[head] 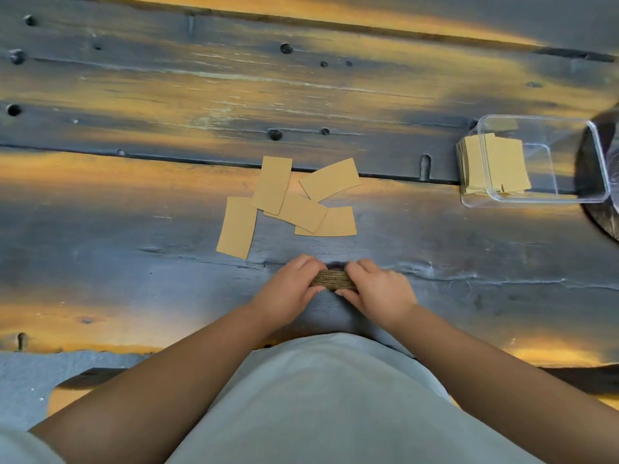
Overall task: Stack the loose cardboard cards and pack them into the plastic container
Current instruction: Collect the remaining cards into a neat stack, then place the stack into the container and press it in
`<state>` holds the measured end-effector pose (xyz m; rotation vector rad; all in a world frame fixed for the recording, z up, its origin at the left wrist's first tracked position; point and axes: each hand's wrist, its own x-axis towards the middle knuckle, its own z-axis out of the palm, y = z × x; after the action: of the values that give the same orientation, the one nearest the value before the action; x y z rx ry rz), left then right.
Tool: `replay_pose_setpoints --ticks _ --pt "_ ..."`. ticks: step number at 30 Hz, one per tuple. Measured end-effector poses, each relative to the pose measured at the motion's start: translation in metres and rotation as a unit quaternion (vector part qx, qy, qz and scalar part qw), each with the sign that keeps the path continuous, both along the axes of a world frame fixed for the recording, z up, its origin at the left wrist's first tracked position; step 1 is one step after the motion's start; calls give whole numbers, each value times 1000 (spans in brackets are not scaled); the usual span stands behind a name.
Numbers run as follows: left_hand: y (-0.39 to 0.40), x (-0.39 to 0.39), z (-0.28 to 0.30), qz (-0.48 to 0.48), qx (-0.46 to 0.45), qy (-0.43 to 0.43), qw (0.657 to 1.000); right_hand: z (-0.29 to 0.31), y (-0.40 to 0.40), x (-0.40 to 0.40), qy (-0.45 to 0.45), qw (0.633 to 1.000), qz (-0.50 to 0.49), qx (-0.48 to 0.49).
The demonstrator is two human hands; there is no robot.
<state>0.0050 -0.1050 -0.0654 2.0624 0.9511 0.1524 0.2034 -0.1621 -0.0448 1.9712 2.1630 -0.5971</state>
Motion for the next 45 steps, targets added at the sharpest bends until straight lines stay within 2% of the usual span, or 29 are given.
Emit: replay_pose_setpoints --ticks 3,6,12,20,24,30,33,36,39,42,45 --pt "-9 6 -4 -19 89 138 986 -6 -7 -6 -15 1000 6 -25" --pt "-4 4 1 -61 144 193 969 -10 -7 -10 -19 999 -22 -43" --pt "6 7 6 -99 35 162 981 -10 -1 -4 75 992 -67 -77" --pt "8 8 9 -99 10 178 979 -7 4 -1 59 992 9 -108" --pt "5 21 21 -146 41 196 969 3 -6 13 70 989 1 -129" --pt "1 85 48 -221 107 196 949 26 -36 61 -30 999 -2 -40" --pt "4 129 60 -247 115 186 944 42 -40 99 19 997 -46 -53" --pt "13 178 71 -250 111 166 947 57 -41 141 45 997 -45 -32" --pt "26 231 81 -222 110 128 960 73 -34 192 42 996 -78 8" --pt "40 283 90 -106 80 26 991 91 -15 250 48 987 -140 60" --pt "55 326 97 -7 68 -27 997 103 8 310 89 956 -244 135"
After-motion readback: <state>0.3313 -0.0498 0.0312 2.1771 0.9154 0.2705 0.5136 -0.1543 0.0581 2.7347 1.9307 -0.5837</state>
